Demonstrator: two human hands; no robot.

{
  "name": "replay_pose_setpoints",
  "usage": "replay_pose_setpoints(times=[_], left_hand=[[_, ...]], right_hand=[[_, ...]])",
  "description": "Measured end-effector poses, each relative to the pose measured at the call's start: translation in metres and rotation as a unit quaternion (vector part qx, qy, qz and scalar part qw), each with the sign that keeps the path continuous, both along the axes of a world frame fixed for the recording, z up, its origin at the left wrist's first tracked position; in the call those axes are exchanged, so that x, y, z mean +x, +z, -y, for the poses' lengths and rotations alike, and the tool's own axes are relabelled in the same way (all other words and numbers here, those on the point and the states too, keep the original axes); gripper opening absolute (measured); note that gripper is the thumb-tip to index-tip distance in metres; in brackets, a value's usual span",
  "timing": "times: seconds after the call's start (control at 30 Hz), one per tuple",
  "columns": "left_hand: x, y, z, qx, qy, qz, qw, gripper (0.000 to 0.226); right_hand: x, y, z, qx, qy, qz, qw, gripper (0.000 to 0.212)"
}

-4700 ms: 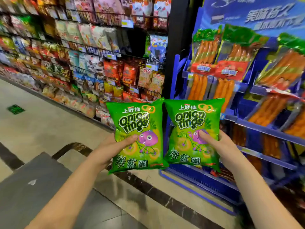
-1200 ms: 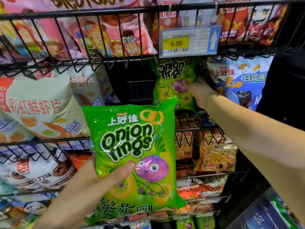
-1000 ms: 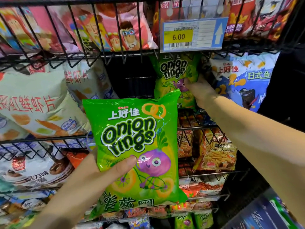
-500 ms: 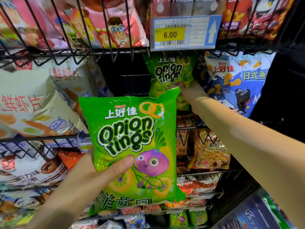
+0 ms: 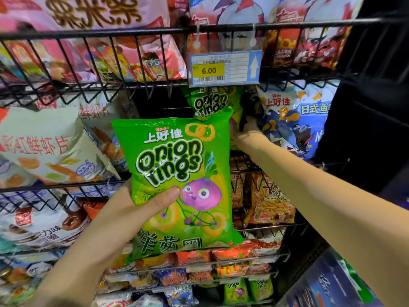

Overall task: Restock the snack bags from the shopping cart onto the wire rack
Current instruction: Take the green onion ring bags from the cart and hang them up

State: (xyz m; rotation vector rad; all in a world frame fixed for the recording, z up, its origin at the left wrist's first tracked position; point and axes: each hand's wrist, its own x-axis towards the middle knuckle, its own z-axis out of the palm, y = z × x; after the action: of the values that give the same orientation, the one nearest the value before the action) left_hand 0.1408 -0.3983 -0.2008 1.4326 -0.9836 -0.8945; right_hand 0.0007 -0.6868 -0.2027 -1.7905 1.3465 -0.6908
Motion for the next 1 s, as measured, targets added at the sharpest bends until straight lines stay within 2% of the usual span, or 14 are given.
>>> replay_pose_setpoints(times=[0.03, 0.07, 0.17, 0.2, 0.33, 0.4, 0.47, 0.53, 0.6, 0.7, 0.83, 0.9, 1.0], left_hand=[[-0.002, 0.003, 0.004, -0.001, -0.001, -0.001, 1.000, 0.067], [-0.003, 0.006, 0.007, -0.003, -0.005, 0.000, 1.000, 0.067], [-0.009, 0.015, 0.020, -0.011, -0.018, 0.003, 1.000, 0.052], [-0.012, 0.019, 0.026, -0.009, -0.018, -0.004, 1.000, 0.048], [-0.019, 0.033, 0.049, 0.012, -0.027, -0.032, 0.999, 0.038], [-0.018, 0.038, 0.060, 0.022, -0.027, -0.028, 0.999, 0.036], [-0.017, 0.040, 0.071, 0.030, -0.028, -0.033, 0.999, 0.036], [-0.017, 0.041, 0.082, 0.038, -0.028, -0.037, 0.998, 0.035], [-0.018, 0.042, 0.091, 0.049, -0.020, -0.049, 0.997, 0.033], [-0.016, 0.042, 0.106, 0.068, -0.011, -0.060, 0.996, 0.036], [-0.010, 0.042, 0.124, 0.041, -0.001, -0.086, 0.995, 0.064], [-0.005, 0.040, 0.133, 0.005, 0.009, -0.085, 0.996, 0.056], [0.004, 0.029, 0.148, -0.018, 0.021, 0.000, 1.000, 0.042]], right_hand=[[-0.006, -0.002, -0.006, 0.011, 0.017, -0.003, 1.000, 0.032], [-0.010, -0.002, -0.012, 0.010, 0.024, 0.008, 1.000, 0.032], [-0.018, 0.001, -0.029, 0.002, 0.027, 0.145, 0.989, 0.073], [-0.021, 0.001, -0.033, 0.005, 0.038, 0.183, 0.982, 0.076], [-0.040, 0.018, -0.054, 0.044, 0.086, 0.295, 0.951, 0.030], [-0.051, 0.021, -0.056, 0.070, 0.130, 0.320, 0.936, 0.031], [-0.060, 0.023, -0.062, 0.085, 0.159, 0.309, 0.934, 0.047], [-0.067, 0.021, -0.066, 0.079, 0.174, 0.276, 0.942, 0.078], [-0.073, 0.019, -0.067, 0.067, 0.180, 0.241, 0.951, 0.096], [-0.076, 0.017, -0.068, 0.062, 0.188, 0.207, 0.958, 0.092], [-0.069, 0.018, -0.057, 0.032, 0.133, 0.202, 0.970, 0.073], [-0.063, 0.022, -0.049, 0.025, 0.101, 0.196, 0.975, 0.080], [-0.054, 0.026, -0.041, 0.009, 0.068, 0.189, 0.980, 0.074]])
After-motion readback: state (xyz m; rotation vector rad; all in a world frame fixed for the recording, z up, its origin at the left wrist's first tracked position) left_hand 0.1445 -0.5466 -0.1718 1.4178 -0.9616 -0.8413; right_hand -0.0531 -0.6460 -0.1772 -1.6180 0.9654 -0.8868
